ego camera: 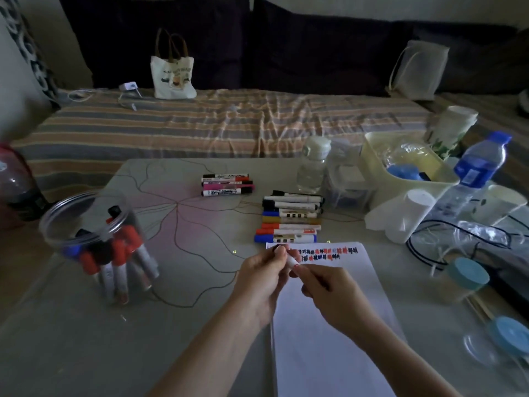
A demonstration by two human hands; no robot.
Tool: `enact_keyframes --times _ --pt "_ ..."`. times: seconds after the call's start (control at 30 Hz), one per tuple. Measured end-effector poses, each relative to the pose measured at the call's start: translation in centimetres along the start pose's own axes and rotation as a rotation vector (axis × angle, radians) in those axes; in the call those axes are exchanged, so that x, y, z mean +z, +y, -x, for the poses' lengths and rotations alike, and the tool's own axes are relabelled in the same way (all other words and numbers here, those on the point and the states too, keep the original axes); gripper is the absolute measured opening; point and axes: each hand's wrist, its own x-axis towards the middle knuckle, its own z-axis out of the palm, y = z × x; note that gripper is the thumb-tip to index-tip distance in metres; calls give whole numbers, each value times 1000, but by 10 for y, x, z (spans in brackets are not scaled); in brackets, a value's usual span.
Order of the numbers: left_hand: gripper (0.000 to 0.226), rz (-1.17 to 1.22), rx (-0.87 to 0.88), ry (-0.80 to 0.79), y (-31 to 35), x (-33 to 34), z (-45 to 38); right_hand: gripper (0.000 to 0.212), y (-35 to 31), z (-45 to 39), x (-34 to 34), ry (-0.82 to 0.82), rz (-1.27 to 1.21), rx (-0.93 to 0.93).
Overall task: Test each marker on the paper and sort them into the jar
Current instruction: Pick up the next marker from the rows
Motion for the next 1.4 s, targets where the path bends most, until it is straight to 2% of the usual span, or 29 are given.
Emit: enact_keyframes --times 0.03,0.1,0.13,0.17,0.2,0.27,0.33,0.37,0.43,0.5,0.57,0.67,0.7,0.8,0.87,0.93,1.07,1.17,1.23,1.3,1.4 --pt "21 44 3 52 5 -2 -6 32 4 2 -2 1 38 -8" --pt "23 298 52 206 28 -24 -23 29 19 11 -14 32 79 -2" --pt "22 339 124 260 39 -39 -32 26 27 16 -24 50 67 35" --pt "19 269 203 266 43 -52 -34 23 35 19 -35 62 57 80" --pt "16 97 260 212 44 -59 -29 23 41 17 -44 75 62 119" --pt "13 -396 295 57 28 -54 -20 27 48 7 -49 65 121 172" --pt "11 -759 439 -27 12 -42 -22 22 48 -2 -44 12 128 148" --pt "11 -852 511 -46 6 -37 -26 22 49 -5 -41 -2 93 127" --pt "15 -954 581 -20 3 -30 -36 38 55 -5 -42 13 15 83" --pt "19 -1083 640 -2 -2 -29 -38 40 52 -4 -48 90 -51 49" --pt "21 -1188 691 -31 -11 -33 -40 40 44 -3 -56 182 -228 18" --pt "22 -1294 717 -20 -12 -40 -42 40 38 -2 -70 178 -867 99" --pt "22 -1319 726 -16 -13 -41 -44 37 38 -1 -73 187 -949 133" --pt "22 -1382 769 -30 -14 -41 -44 22 51 -4 -71 268 -792 190" --pt "26 -1413 788 -43 -14 -40 -45 21 62 -11 -68 355 -681 185" --pt "38 -1442 801 -53 -15 -38 -46 19 68 -21 -68 391 -584 177" --pt "64 -1477 793 -104 -18 -37 -45 9 75 -48 -68 347 -404 147" --pt "69 -1519 758 -134 -18 -41 -46 5 92 -61 -61 434 -247 164" --pt "70 -1525 739 -141 -19 -43 -47 12 104 -64 -55 538 -133 170" --pt "71 -1531 737 -141 -20 -43 -49 21 110 -63 -52 600 -126 146" --pt "72 -1547 727 -142 -20 -42 -50 21 110 -60 -50 582 -142 130"
